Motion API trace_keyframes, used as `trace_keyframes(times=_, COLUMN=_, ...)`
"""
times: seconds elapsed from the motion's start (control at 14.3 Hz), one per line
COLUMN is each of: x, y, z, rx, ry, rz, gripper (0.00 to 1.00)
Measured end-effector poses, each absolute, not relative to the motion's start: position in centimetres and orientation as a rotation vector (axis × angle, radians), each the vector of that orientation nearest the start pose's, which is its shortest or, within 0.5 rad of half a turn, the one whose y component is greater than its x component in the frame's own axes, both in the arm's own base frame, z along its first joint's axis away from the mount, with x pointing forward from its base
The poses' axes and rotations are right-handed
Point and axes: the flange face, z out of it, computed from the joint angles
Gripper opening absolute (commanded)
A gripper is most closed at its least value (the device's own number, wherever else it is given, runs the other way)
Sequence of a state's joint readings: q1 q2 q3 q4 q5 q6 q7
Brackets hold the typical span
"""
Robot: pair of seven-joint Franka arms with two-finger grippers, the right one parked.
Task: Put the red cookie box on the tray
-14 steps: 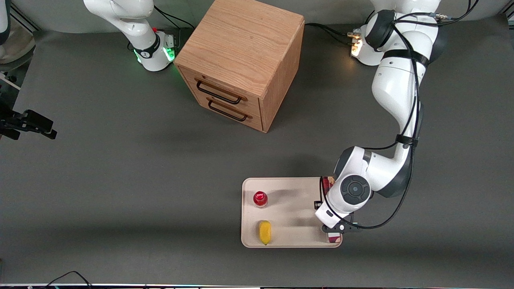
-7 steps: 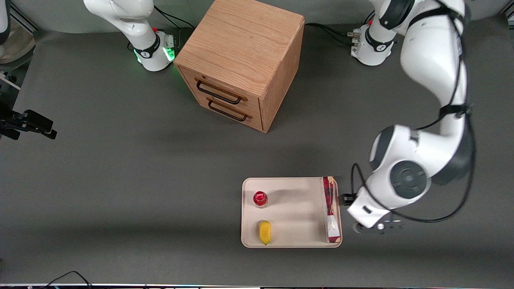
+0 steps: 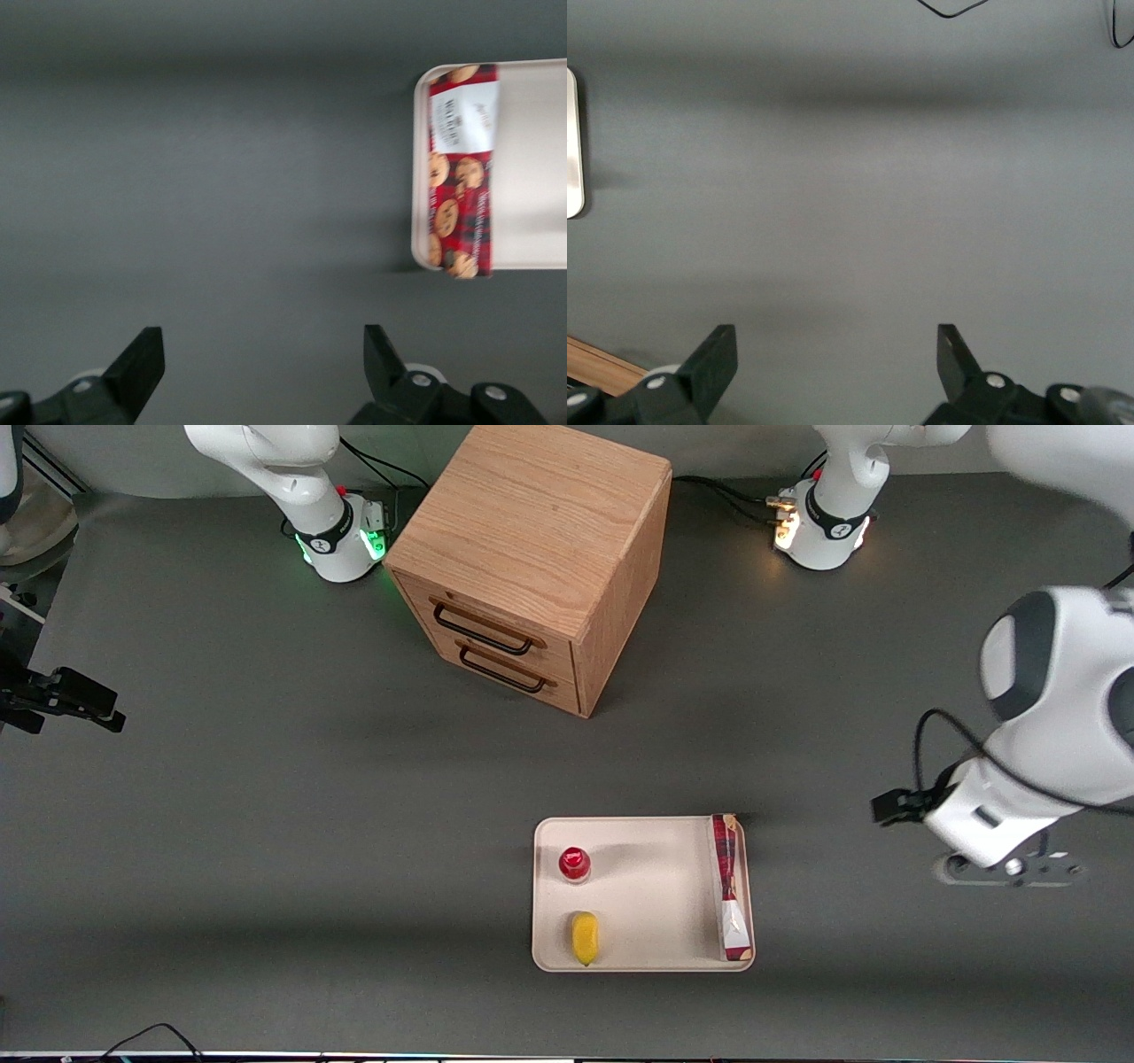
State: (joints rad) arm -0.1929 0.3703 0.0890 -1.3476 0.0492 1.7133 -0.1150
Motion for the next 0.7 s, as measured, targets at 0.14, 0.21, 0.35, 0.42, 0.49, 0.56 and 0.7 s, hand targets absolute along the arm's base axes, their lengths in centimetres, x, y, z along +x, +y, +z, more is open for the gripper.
trace_keyframes(times=0.14, x=64.2, y=-5.0, z=52.7, rx=-3.063, ry=-0.044, rz=-0.041, gripper=1.00)
trace_keyframes(times=0.21, x=62.8, y=-4.0, z=53.2, rx=-3.067, ry=-0.064, rz=-0.052, gripper=1.00)
trace_keyframes(times=0.35, x=60.1, y=-2.2, z=54.7, rx=-3.076, ry=-0.101, rz=-0.059, gripper=1.00)
trace_keyframes(times=0.42, x=58.8, y=-1.6, z=55.8, rx=-3.081, ry=-0.116, rz=-0.061, gripper=1.00)
trace_keyframes(times=0.49, x=57.6, y=-1.0, z=56.9, rx=-3.086, ry=-0.128, rz=-0.056, gripper=1.00)
trace_keyframes(times=0.56, x=56.6, y=-0.6, z=58.0, rx=-3.090, ry=-0.137, rz=-0.050, gripper=1.00)
trace_keyframes(times=0.7, x=55.2, y=-0.2, z=59.5, rx=-3.097, ry=-0.145, rz=-0.044, gripper=1.00)
